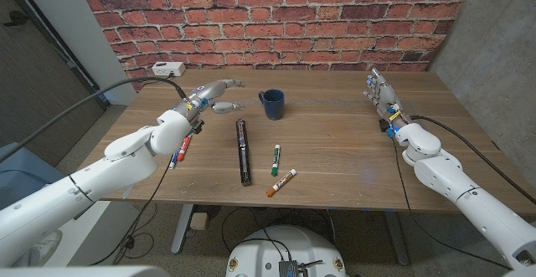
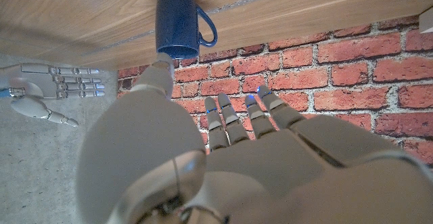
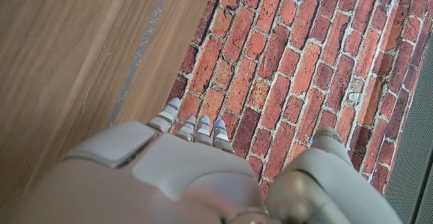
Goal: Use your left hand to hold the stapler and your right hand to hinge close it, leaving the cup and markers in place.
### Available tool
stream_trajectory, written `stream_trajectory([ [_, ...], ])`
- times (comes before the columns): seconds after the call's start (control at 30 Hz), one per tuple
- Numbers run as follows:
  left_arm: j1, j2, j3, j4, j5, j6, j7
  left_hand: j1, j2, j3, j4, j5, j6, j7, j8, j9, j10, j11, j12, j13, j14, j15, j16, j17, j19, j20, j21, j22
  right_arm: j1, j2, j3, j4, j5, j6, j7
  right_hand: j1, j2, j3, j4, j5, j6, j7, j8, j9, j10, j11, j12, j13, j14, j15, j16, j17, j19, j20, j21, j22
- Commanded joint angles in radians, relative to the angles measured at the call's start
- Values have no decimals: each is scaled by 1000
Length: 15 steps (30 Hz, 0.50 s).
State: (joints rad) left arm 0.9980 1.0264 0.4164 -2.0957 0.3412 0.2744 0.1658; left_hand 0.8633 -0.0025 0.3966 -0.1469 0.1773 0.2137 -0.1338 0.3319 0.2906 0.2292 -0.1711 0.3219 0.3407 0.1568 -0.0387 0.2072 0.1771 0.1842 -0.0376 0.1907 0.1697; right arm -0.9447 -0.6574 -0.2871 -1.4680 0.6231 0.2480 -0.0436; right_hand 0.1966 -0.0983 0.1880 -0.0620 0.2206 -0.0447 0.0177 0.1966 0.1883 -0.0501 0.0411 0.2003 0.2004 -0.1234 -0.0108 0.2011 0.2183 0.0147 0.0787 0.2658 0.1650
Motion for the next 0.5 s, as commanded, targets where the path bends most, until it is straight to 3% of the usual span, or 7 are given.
stream_trajectory([
  [0.03, -14, 9, 33, -27, 152, 55, -19, 6, -7, -10, 0, 5, -9, -3, -5, 4, 7, 4, 6, 10, 37, -120, 14, 4, 18, -17, 6, 2, 3, 0, 0, 6, -3, -4, -3, 4, 4, -5, -2, -1, 3, 1, 1, 2, 0, -4, 5, 0, 2, -1, 7, 0, 5, 0, -8, 5],
  [0.27, -48, 12, 65, -32, 235, 63, -74, 5, -14, -20, -1, 5, 3, -12, 1, 3, 12, 0, 8, 16, 54, -129, 19, 7, 22, -22, 6, 2, 4, 2, -1, 11, -5, -2, -2, 4, 6, -5, -3, -1, 2, 2, 1, 2, -2, -5, 5, 0, 2, -1, 8, -1, 6, 0, -11, 5],
  [0.5, -68, 2, 81, -30, 299, 53, -100, 7, -16, -35, -1, 9, 27, -6, 12, 1, 17, -4, 8, 27, 28, -126, 7, 12, 46, -29, 12, 3, 4, 5, 2, 15, 1, 5, 0, 5, 6, -7, -4, -1, 2, 2, 0, 2, -3, -3, 4, 0, 2, -1, 8, -2, 6, 0, -15, 6],
])
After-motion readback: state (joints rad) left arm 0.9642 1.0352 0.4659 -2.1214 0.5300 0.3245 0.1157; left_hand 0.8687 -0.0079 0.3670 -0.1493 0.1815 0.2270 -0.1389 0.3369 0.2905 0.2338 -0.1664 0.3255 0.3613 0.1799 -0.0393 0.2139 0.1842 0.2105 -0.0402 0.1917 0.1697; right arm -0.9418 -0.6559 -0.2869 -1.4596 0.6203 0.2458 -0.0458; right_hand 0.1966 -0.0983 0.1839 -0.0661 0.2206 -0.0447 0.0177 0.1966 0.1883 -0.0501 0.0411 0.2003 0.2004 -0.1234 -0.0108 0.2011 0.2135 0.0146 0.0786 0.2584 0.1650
